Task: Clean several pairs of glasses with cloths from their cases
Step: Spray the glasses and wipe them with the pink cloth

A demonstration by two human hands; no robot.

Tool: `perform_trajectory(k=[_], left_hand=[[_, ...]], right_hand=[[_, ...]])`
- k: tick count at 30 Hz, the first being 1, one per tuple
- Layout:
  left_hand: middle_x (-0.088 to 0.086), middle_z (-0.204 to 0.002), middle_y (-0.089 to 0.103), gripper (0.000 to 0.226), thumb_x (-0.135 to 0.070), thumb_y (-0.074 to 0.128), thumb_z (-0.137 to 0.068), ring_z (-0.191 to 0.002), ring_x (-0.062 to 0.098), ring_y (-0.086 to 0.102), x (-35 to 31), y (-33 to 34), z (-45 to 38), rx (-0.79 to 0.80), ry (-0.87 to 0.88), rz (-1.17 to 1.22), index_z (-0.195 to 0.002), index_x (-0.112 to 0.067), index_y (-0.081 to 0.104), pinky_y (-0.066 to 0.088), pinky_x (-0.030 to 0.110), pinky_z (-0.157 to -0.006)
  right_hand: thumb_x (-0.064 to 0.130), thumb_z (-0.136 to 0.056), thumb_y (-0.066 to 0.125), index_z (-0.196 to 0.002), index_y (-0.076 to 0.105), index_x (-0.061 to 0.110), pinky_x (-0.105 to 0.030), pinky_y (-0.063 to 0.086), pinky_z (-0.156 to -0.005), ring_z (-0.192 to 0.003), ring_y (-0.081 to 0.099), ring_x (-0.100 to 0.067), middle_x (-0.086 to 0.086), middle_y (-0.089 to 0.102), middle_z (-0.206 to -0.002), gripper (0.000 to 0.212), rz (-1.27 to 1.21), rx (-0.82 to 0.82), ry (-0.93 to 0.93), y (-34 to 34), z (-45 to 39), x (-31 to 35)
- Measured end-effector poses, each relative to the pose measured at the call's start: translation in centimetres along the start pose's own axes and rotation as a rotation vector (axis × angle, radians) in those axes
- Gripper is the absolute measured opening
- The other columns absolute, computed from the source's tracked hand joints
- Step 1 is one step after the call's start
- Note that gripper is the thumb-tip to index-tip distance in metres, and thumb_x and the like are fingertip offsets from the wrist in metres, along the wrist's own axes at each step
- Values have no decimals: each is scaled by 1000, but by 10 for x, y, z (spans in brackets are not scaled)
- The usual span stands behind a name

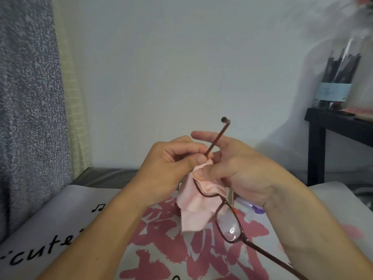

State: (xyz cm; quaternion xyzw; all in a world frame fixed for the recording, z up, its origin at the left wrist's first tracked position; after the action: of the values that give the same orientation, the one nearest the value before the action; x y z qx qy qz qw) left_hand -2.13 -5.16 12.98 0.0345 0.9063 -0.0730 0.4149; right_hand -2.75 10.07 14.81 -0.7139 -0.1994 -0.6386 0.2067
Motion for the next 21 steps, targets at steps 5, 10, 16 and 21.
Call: perform_trajectory(k=[5,10,16,21], left_hand=[[-6,-83,69,12,-11,68,-84,-81,11,67,-5,-11,-3,-34,47,-40,-94,-10,76,53,22,-79],[-11,-84,69,11,-15,68,-84,-80,6,64,-11,-16,-4,-60,84,-69,-93,-11,73,49,17,-76],[-9,-81,68,10,-11,70,-84,-77,7,66,-4,-8,-3,-36,37,3,-92,-8,75,51,18,-75],[-6,-81,66,8,-7,71,-87,-80,9,67,-4,-7,-2,-45,21,10,-92,-10,77,52,19,-76]], right_hand=[[-13,-81,72,-135,57,24,-33,55,-76,-79,72,-22,-17,74,-91,67,-43,-33,-17,0,-1,-2],[-13,-83,69,-136,54,21,-23,48,-62,-61,63,-13,-6,67,-70,64,82,142,15,-2,8,4],[-19,-83,66,-136,52,17,-26,52,-62,-65,66,-15,-4,67,-70,65,111,135,50,3,10,3],[-17,-81,69,-144,47,22,-28,54,-69,-75,70,-18,-9,71,-80,78,52,35,30,6,6,2]])
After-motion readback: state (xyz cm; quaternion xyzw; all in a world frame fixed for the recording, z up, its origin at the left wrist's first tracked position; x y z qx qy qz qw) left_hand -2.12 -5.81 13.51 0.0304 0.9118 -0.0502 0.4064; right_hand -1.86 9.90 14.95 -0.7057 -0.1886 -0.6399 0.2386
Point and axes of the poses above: each hand's wrist, its own z-axis away from the middle knuckle, its own y-axis out of the palm, x = y × z, the point moved 3 cm from there along -z, towards the middle knuckle
